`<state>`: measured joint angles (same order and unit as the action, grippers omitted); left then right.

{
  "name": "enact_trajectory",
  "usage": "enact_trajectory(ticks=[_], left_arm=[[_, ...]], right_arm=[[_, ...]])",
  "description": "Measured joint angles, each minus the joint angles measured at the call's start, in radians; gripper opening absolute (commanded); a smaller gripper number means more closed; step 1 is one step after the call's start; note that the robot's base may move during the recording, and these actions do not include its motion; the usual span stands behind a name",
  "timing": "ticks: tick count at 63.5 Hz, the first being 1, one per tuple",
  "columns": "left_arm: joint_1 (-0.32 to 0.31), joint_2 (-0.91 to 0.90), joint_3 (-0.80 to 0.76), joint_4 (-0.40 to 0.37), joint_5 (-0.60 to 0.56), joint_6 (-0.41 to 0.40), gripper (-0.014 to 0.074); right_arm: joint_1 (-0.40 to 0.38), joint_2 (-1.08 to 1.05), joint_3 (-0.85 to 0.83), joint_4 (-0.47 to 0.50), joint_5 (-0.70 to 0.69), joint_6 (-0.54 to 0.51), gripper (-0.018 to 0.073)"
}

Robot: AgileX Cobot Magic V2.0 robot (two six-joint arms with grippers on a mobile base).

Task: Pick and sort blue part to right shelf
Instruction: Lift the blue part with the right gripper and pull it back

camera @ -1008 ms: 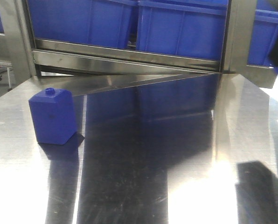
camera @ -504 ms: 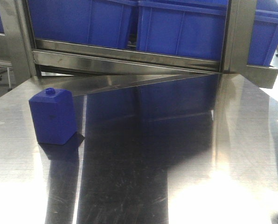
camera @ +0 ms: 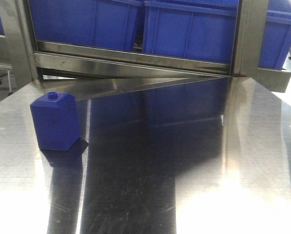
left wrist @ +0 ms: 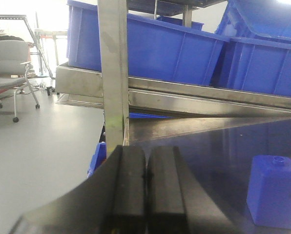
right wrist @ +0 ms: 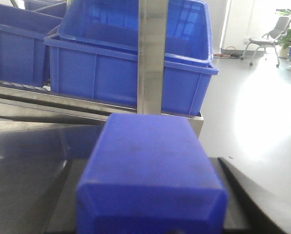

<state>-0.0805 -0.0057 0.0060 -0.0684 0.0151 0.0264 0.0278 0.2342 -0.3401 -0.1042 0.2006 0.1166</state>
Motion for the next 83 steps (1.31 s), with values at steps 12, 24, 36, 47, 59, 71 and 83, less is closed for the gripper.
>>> enact_trajectory(ticks=[12,24,36,47,59,71,83], left_arm=[[0.000,0.000,0.000,0.000,0.000,0.000,0.0123],[0.000,0.000,0.000,0.000,0.000,0.000,0.0123],[0.000,0.000,0.000,0.000,0.000,0.000,0.0123],[0.000,0.000,0.000,0.000,0.000,0.000,0.0123],[0.000,0.000,0.000,0.000,-0.015,0.000,0.0123],[-0.002,0.000,-0.013,0.000,0.035,0.000,0.0123],[-0.051,0.047,-0.159,0.000,0.194,0.000,0.0123]], right_arm=[[0.000,-0.006,0.000,0.000,0.006,0.000,0.0412],[0.000,-0.006,0.000,0.000,0.007,-0.002,0.0412],[0.000,-0.006,0.000,0.000,0.007,-0.002,0.0412],[0.000,-0.006,0.000,0.000,0.007,-0.002,0.0412],[0.000,-0.006,0.000,-0.001,0.007,-0.002,0.0412],[0.000,-0.008,0.000,-0.001,0.008,-0.002,0.0412],[-0.002,-0.008,0.000,-0.001,0.008,-0.002,0.0412]])
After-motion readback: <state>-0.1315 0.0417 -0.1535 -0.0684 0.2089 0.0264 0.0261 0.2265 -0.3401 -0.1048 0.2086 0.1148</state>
